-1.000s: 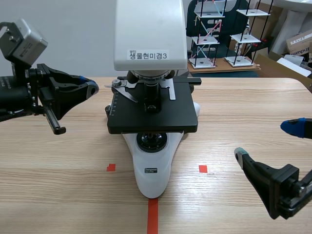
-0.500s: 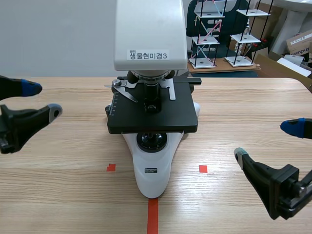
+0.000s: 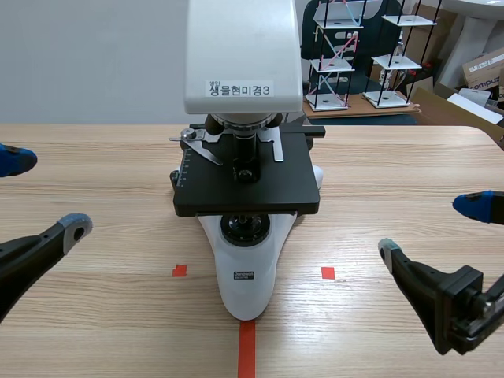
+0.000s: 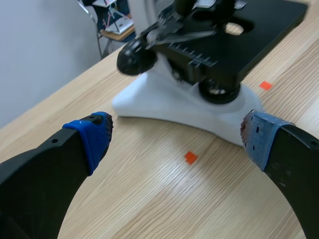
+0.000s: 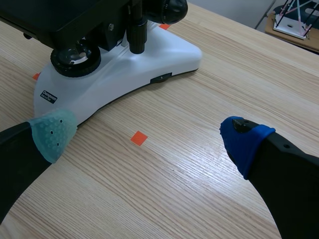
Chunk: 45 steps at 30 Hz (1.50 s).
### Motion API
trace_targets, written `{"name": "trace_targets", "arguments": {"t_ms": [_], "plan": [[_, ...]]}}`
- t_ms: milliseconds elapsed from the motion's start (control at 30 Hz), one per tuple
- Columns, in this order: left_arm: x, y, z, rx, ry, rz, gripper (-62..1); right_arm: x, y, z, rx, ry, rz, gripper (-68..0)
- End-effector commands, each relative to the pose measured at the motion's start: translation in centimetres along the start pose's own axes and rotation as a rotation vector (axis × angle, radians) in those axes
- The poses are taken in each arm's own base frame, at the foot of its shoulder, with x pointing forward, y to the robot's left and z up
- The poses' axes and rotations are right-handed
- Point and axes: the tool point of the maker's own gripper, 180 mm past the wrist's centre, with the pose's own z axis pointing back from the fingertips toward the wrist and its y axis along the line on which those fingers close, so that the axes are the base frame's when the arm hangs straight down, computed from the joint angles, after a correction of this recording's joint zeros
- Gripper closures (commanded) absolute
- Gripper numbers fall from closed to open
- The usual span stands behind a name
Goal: Return to the home posture
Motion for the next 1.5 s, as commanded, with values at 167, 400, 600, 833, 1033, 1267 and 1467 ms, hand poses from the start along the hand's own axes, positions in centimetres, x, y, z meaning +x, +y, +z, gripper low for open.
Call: {"name": "trace_targets", "arguments": {"t_ms": [167,400,600,833,1033,1267,1467], "plan": [[1.0,-1.7,-0.1,0.011,-0.003,-0.006,-54.3,0.9,-0.1,-0.1,-0.002,-0.03,0.004,-64.2],[1.0,-1.7,-0.1,0.013,-0.008,0.004,-54.2,0.9,-0.1,-0.1,-0.002,-0.031,0.004,-64.2],[1.1,-1.7,-0.1,0.012,-0.012,0.004,-54.2,0.9,-0.1,-0.1,-0.002,-0.031,0.004,-64.2],[1.1,-1.7,-0.1,0.012,-0.012,0.004,-54.2,0.9,-0.1,-0.1,-0.002,-0.031,0.004,-64.2],[1.1,-1.7,-0.1,0.012,-0.011,0.004,-54.2,0.9,-0.1,-0.1,-0.002,-0.031,0.004,-64.2],[1.1,-1.7,-0.1,0.012,-0.011,0.004,-54.2,0.9,-0.1,-0.1,-0.002,-0.03,0.004,-64.2],[1.1,-1.7,-0.1,0.012,-0.011,0.004,-54.2,0.9,-0.1,-0.1,-0.002,-0.03,0.004,-64.2]]}}
